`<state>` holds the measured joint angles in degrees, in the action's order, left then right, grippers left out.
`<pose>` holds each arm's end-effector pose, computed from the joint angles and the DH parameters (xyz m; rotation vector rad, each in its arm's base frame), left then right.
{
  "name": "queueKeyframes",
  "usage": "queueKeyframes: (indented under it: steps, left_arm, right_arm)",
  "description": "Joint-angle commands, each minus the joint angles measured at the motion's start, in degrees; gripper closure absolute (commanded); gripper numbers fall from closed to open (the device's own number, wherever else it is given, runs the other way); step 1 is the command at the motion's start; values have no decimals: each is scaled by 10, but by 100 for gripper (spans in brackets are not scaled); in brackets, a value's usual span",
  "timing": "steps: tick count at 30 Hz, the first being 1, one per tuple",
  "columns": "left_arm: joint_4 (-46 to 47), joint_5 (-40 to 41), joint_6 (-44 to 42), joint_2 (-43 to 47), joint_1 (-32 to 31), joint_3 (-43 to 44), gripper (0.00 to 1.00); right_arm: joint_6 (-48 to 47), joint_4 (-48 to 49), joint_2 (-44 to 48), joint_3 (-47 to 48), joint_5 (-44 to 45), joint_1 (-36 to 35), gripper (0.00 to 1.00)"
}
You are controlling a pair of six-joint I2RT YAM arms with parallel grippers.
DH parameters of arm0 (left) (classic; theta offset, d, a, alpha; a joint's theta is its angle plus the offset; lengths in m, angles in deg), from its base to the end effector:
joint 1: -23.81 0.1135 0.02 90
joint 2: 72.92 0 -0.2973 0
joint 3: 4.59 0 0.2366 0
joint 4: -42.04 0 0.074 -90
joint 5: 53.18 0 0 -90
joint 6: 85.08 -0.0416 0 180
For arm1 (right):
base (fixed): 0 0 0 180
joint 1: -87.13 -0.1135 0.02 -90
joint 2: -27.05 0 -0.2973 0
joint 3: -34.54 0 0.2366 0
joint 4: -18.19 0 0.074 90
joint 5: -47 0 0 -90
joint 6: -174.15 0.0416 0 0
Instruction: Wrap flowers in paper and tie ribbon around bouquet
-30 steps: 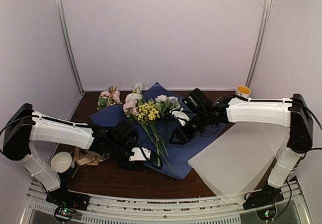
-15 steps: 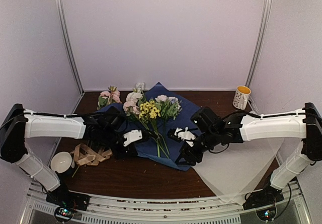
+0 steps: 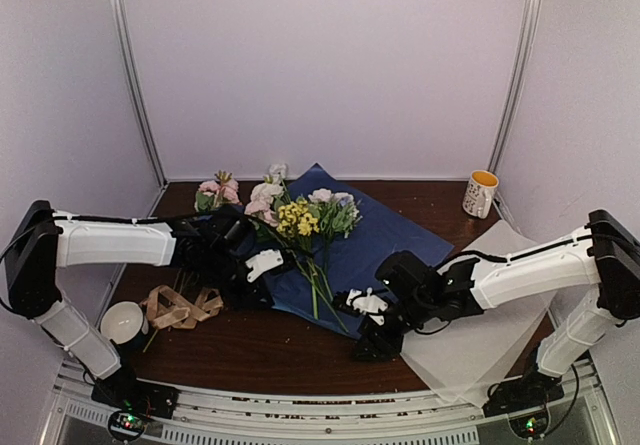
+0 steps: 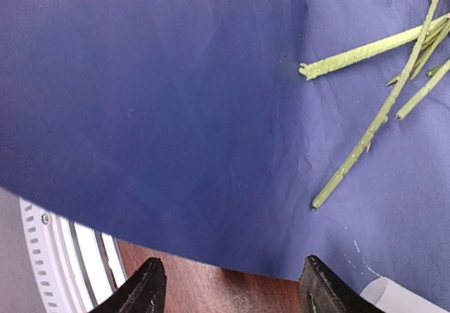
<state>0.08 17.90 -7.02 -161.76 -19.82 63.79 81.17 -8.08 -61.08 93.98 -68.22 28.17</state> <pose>0.1992 -0.2086 0.2276 1.3579 2.3400 -0.6144 0.1302 0.2507 0.2057 -1.5277 2.1810 0.9183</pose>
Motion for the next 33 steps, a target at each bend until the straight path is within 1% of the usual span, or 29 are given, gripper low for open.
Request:
queueKeyframes:
  steps: [1,3,4,6,7,8,11,13,15,16,17,18,19,20,22,23,25,28,29,31,32,33]
  left_arm:
    - [-3,-25,15,1,12,12,100]
    - [-3,-27,16,5,13,9,100]
    - [-3,-28,17,7,14,8,100]
    - [-3,-31,20,10,16,7,100]
    - [-4,-33,22,12,17,6,100]
    - [-5,-35,23,13,17,5,100]
    - [-15,-41,25,13,17,4,100]
    - [-25,-44,25,13,17,4,100]
    - [-31,-52,23,17,17,1,100]
    - [-31,-58,23,21,17,-4,97]
    - [-31,-62,24,26,17,-7,85]
    - [-33,-66,24,32,17,-10,71]
    - [-35,-71,26,38,17,-10,64]
    - [-38,-76,26,45,17,-7,50]
    - [-47,-92,26,60,17,4,37]
    - [-49,-108,24,68,17,10,33]
    - [-53,-150,14,84,18,26,29]
    - [-31,-188,16,97,36,44,27]
    - [-18,-206,32,94,57,50,27]
    - [13,-281,68,74,112,61,29]
    - [31,-298,91,57,141,67,31]
    - [45,-287,115,37,163,75,35]
  right_arm:
    - [25,75,10,-17,56,-7,35]
    - [30,99,3,-17,72,-7,36]
    - [34,105,-4,-13,80,-7,38]
    - [38,116,-18,-5,91,-7,47]
    - [38,120,-25,-2,97,-8,53]
    - [39,123,-32,0,103,-7,64]
    - [31,113,-44,17,111,-6,87]
    - [24,104,-41,27,113,-6,98]
    - [15,96,-37,38,117,-6,100]
    - [10,88,-35,43,120,-5,100]
    - [3,80,-35,51,122,-6,100]
    - [-5,67,-35,57,125,-6,100]
    - [-12,55,-36,67,126,-7,100]
    - [-20,40,-39,76,127,-7,100]
    - [-36,8,-47,97,128,-6,100]
    - [-45,-5,-50,105,129,-7,100]
    - [-61,-28,-53,118,137,-7,100]
    - [-85,-63,-57,137,146,-9,100]
    - [-93,-75,-60,146,151,-12,100]
    - [-107,-95,-66,161,158,-20,100]
    - [-112,-98,-68,163,159,-25,100]
    - [-116,-99,-71,164,158,-30,100]
